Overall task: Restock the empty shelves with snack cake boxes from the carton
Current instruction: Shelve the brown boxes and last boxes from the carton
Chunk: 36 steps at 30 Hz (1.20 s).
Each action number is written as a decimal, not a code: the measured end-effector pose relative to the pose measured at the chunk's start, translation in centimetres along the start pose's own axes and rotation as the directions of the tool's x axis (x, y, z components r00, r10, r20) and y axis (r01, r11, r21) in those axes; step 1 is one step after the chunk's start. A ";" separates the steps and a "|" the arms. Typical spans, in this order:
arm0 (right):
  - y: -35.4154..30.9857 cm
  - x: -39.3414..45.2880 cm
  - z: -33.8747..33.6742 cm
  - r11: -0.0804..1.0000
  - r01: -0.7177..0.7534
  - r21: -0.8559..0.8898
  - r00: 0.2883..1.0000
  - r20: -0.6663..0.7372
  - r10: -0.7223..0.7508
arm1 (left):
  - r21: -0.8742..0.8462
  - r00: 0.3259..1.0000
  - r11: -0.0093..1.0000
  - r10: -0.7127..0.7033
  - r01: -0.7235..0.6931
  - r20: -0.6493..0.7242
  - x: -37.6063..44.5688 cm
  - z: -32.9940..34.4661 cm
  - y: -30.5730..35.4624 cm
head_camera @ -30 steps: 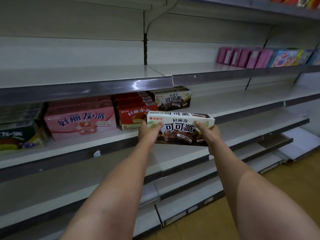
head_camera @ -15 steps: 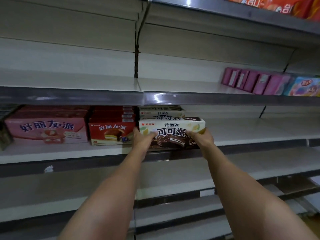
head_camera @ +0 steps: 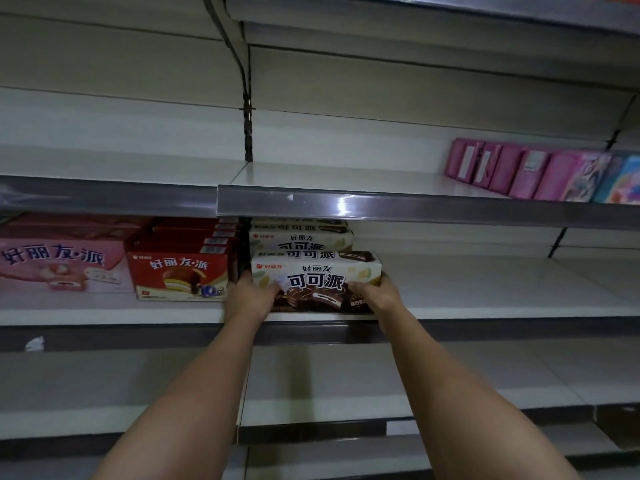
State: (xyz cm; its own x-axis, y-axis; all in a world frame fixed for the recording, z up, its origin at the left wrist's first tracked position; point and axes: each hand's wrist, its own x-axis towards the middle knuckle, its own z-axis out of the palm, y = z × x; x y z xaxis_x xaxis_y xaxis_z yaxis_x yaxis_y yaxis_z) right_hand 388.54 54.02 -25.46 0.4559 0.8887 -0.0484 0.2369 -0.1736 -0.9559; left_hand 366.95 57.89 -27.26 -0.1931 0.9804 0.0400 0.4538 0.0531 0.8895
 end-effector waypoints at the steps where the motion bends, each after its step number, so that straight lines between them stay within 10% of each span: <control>1: 0.1 0.3 0.1 1.000 0.003 0.026 1.000 0.009 -0.004 | -0.006 1.000 1.000 0.020 -0.020 -0.014 0.0 0.2 0.1; 36: -0.3 4.7 4.2 0.989 0.082 0.126 0.995 -0.060 -0.075 | -0.201 0.993 0.980 -0.024 0.000 -0.116 3.5 2.9 0.3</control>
State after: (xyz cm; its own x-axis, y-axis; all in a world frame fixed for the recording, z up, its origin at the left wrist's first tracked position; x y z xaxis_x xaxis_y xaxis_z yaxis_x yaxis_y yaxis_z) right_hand 386.96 60.03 -26.59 0.4870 0.8724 0.0410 0.1638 -0.0451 -0.9855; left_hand 368.92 61.88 -28.16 -0.3034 0.9502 0.0710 0.2696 0.0142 0.9629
